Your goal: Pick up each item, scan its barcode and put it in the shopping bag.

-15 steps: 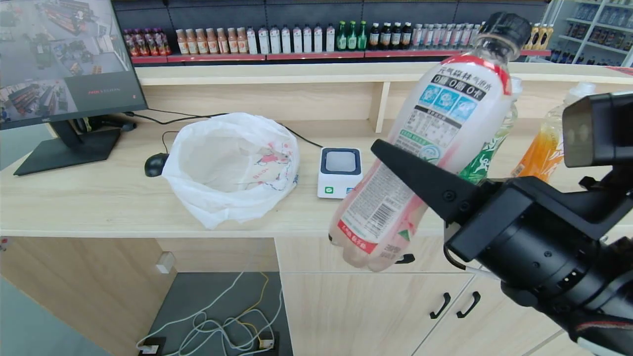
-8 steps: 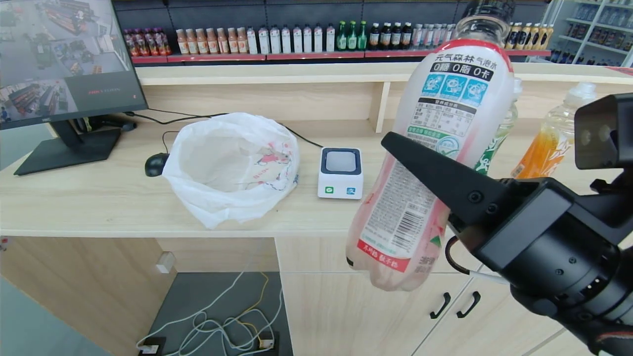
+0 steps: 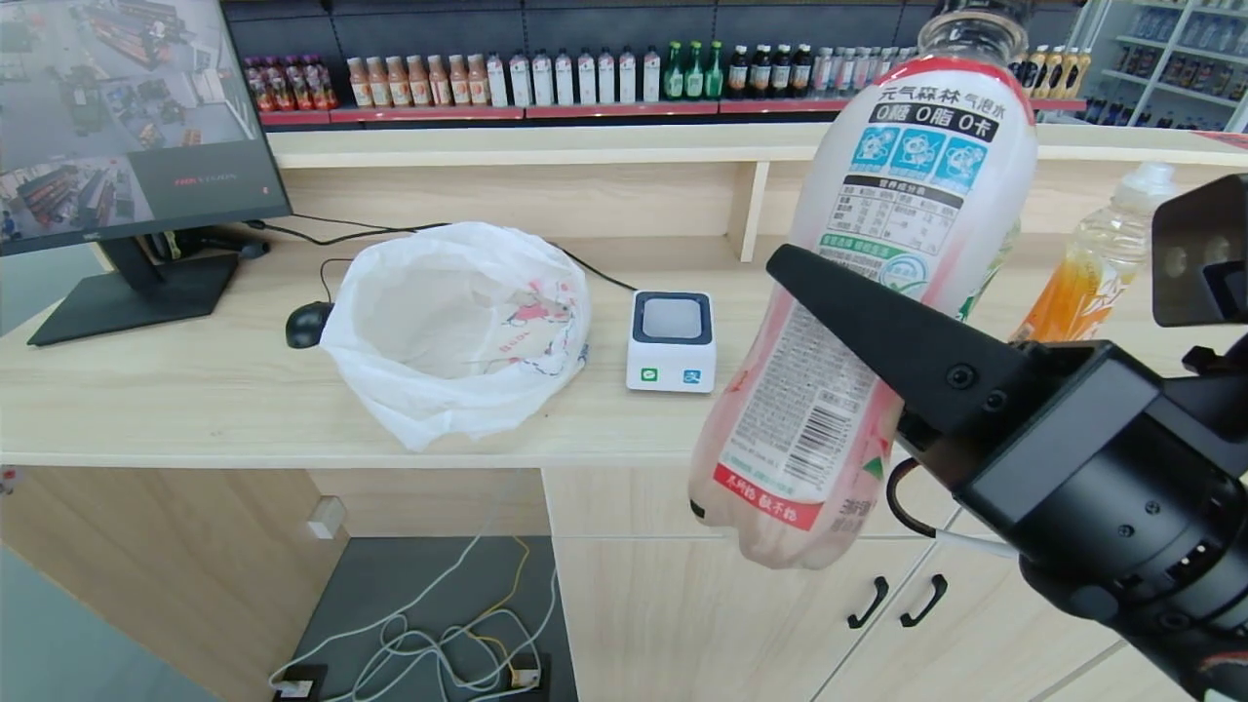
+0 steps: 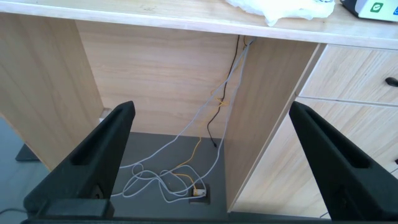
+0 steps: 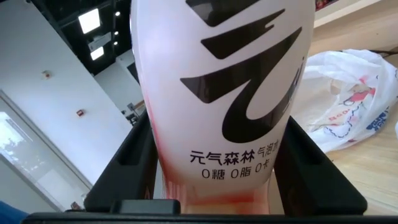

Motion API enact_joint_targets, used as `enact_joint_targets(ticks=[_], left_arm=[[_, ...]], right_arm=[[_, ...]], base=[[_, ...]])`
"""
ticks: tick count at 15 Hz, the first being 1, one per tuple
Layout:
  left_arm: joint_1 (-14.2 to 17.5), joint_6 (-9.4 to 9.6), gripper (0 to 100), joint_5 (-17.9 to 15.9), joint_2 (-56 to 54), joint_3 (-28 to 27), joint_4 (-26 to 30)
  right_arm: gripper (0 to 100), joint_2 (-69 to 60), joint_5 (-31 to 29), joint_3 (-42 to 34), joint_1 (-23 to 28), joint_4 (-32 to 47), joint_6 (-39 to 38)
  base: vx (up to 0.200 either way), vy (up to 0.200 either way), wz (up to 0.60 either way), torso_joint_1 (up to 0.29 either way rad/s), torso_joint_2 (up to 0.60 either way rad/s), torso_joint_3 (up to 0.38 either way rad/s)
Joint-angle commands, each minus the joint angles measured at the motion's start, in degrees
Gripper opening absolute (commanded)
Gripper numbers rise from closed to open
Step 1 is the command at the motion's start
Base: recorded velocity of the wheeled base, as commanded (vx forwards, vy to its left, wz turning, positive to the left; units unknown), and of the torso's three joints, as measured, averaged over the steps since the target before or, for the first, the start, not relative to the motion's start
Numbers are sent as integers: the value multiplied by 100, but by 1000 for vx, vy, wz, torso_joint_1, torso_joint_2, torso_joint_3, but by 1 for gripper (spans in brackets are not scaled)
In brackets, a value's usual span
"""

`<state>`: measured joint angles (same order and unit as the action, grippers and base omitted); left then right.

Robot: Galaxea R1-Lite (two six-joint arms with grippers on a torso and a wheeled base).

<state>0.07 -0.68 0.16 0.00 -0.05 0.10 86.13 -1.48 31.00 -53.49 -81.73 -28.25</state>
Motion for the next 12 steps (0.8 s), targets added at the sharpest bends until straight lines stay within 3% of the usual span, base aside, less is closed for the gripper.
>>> enact_joint_targets(ticks=[1,7,12], left_arm=[[1,-2,100,2,0,5,-1],[1,-2,100,2,0,-4,-1],[1,-2,100,2,0,-4,-1]], right_arm=[[0,-35,-2,-6,-3,-1,12],[0,9,-2,-50,5,34,416],[0,229,-37,-173,181,60,1497]], base=[[0,0,0,0,0,0],[0,0,0,0,0,0],[0,0,0,0,0,0]])
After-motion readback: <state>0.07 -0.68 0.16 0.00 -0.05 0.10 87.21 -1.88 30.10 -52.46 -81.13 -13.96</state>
